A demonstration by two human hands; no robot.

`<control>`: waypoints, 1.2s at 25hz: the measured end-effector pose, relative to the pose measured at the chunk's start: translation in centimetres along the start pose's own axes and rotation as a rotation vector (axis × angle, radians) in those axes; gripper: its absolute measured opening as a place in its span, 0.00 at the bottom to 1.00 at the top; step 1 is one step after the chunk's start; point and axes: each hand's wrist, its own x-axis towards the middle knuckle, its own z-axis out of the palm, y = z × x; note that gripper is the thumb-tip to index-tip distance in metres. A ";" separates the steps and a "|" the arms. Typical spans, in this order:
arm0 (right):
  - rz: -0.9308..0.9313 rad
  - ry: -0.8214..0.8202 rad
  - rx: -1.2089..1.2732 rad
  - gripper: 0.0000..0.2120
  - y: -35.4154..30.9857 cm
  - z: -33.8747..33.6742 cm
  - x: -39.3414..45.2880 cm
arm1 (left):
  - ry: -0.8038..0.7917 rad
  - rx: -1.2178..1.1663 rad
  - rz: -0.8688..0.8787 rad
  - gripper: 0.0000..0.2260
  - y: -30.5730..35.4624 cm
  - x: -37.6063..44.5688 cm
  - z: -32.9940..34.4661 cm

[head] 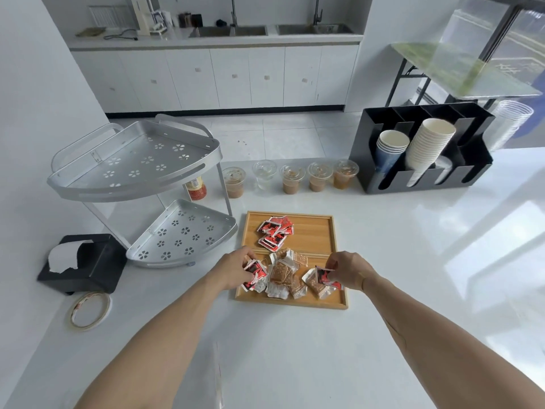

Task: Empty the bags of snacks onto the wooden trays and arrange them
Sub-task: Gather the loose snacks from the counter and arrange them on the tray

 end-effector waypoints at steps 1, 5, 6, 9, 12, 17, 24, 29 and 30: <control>0.001 0.003 -0.003 0.07 0.3 -0.5 0.4 | -0.001 -0.005 0.000 0.19 0.6 0.7 0.0; -0.011 0.016 -0.011 0.08 1.0 -2.4 2.5 | 0.006 -0.040 -0.023 0.19 2.2 3.7 0.1; -0.016 0.019 -0.016 0.09 1.2 -2.7 3.1 | 0.004 -0.052 -0.026 0.18 2.5 4.5 0.1; -0.008 0.037 -0.011 0.10 1.7 -3.3 5.2 | -0.021 -0.051 -0.025 0.17 3.5 7.0 0.1; 0.002 0.044 -0.006 0.09 1.9 -3.5 7.7 | -0.025 0.009 -0.003 0.14 4.7 9.6 0.5; 0.005 0.060 -0.030 0.10 1.4 -3.1 11.5 | -0.022 0.104 0.032 0.14 6.6 13.6 0.9; -0.006 0.013 -0.040 0.11 0.5 -2.3 15.3 | -0.017 0.200 0.016 0.17 8.0 16.7 1.9; 0.000 0.027 -0.054 0.10 0.6 -1.2 16.4 | 0.029 0.298 0.114 0.17 7.5 17.2 3.5; -0.001 0.047 -0.068 0.10 0.7 -1.0 16.5 | 0.043 0.314 0.136 0.17 7.4 17.2 3.9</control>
